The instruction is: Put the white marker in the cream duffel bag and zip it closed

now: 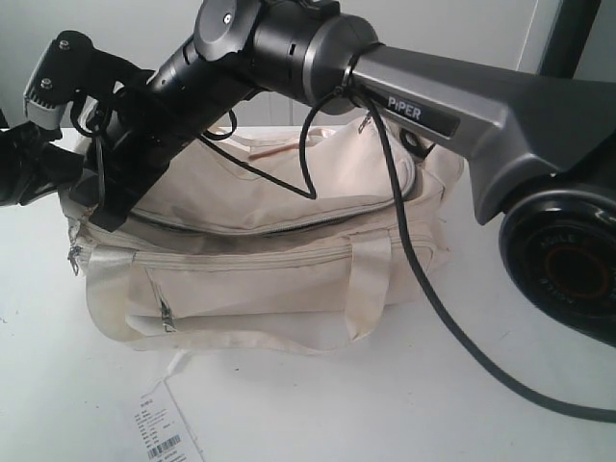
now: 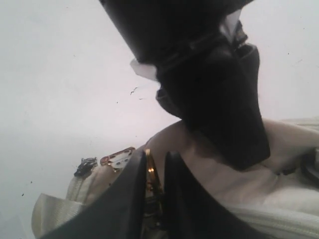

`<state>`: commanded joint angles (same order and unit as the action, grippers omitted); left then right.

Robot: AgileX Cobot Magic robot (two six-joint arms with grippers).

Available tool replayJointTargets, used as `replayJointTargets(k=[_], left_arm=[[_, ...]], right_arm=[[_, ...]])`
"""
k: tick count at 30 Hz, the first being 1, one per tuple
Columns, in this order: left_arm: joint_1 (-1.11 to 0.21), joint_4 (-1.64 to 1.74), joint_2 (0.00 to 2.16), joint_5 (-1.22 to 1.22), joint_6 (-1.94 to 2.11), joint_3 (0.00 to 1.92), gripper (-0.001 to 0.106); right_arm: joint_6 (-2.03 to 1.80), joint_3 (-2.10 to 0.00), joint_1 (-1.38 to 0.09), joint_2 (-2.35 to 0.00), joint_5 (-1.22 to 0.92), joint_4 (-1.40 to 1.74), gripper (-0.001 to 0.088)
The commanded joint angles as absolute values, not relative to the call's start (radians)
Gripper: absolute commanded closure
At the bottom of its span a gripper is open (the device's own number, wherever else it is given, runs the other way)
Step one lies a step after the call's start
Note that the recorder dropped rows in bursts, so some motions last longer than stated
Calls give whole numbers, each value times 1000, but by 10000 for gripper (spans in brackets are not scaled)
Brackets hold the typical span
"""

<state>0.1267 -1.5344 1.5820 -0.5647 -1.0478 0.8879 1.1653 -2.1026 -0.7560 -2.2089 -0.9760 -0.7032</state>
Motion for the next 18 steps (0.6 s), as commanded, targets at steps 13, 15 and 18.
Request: replayJointTargets(k=[13, 15, 18], left_arm=[[127, -1540, 1582, -537, -1050, 888, 1050], [127, -1540, 1582, -537, -1050, 888, 1050], [127, -1540, 1582, -541, -1050, 888, 1050]], right_arm=[[1165, -2103, -756, -2209, -1078, -698, 868], [1154, -2103, -756, -2207, -1081, -683, 868], [1146, -2103, -756, -2207, -1102, -669, 868]])
